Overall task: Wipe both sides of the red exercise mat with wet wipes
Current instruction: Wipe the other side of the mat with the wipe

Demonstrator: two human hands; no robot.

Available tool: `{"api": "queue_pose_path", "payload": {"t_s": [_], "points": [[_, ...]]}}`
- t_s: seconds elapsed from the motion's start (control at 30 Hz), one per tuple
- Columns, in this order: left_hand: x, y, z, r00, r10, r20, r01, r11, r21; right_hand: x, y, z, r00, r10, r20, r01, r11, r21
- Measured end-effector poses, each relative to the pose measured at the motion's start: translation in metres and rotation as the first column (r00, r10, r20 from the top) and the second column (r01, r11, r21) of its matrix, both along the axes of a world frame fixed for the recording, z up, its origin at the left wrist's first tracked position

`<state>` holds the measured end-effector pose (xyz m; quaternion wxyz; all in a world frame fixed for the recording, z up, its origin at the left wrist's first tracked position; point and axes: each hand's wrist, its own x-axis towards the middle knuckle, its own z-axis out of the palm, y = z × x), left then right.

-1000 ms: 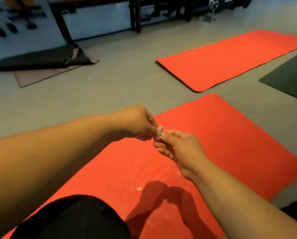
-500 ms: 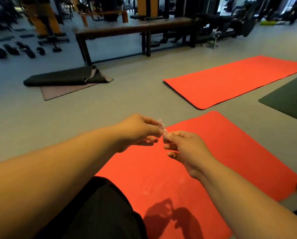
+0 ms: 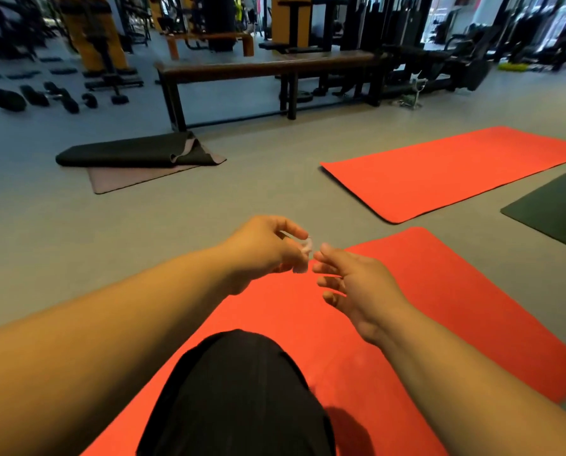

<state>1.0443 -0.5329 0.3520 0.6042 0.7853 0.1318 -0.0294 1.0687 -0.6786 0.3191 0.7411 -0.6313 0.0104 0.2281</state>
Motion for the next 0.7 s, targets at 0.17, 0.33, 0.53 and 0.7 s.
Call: {"api": "queue_pose_path", "payload": {"t_s": [0.17,0.33,0.53,0.7], "points": [[-0.003,0.014,-0.007,1.000,-0.026,0.017,0.026,0.999,0.018,0.003,0.021,0.001,0.996,0.077,-0.042,-0.078,0.997,-0.012],[-0.005,0.037,-0.014,0.997,0.063,0.034,-0.065,0.997,0.048,0.000,0.040,-0.003,0.996,0.083,0.034,-0.081,0.994,-0.076],[0.014,0.045,-0.032,0.968,0.223,0.116,-0.226,0.974,0.019,0.019,0.047,-0.004,0.972,0.147,0.185,-0.081,0.943,-0.322],[0.059,0.026,-0.061,0.985,0.145,0.093,-0.135,0.985,-0.110,0.086,0.020,-0.023,0.958,0.269,0.097,-0.236,0.934,-0.267]]}}
